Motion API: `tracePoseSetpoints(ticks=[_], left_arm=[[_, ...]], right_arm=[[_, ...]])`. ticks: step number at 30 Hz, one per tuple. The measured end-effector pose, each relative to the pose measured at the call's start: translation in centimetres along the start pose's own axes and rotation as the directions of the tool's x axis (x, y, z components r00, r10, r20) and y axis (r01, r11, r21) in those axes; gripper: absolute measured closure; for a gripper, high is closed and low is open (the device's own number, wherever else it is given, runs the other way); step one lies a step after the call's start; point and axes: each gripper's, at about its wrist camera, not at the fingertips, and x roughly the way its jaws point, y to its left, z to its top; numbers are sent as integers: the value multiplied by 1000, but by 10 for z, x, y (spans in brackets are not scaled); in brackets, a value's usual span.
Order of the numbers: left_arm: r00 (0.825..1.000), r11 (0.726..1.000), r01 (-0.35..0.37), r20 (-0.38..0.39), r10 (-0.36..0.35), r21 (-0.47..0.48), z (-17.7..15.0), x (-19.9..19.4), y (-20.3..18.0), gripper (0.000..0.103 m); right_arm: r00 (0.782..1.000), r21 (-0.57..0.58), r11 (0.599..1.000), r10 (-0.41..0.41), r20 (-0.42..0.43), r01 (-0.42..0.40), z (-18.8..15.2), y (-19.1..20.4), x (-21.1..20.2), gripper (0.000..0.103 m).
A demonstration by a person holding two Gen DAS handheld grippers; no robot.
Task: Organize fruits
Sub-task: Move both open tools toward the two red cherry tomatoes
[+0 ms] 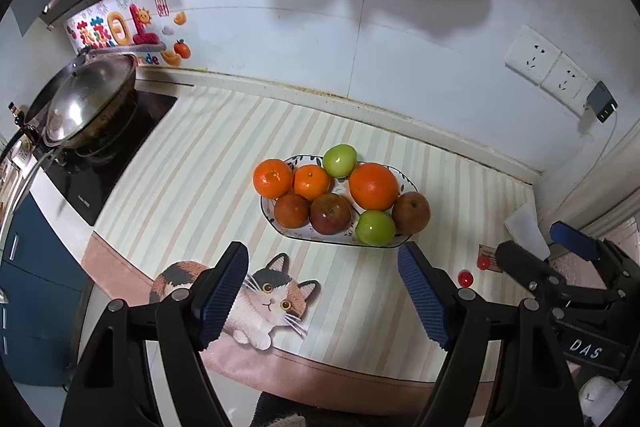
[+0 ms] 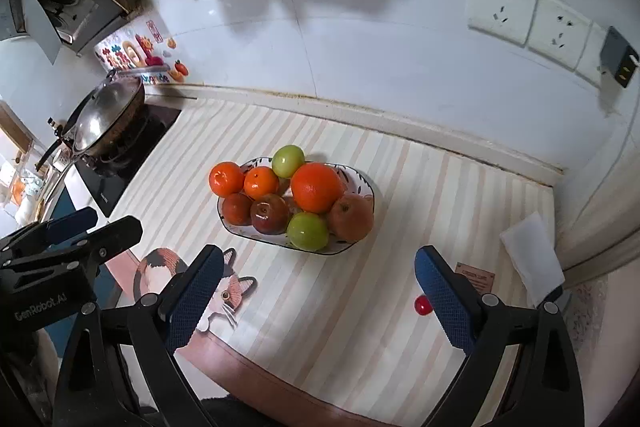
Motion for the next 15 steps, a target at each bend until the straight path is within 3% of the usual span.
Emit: tracePoseSetpoints(ticks=[15], left_arm=[[999,1000,-15,48,14,22,-26,-31,-4,27]], right_arm=[[995,-19,1000,-18,99,20,-9,12,-64,5]])
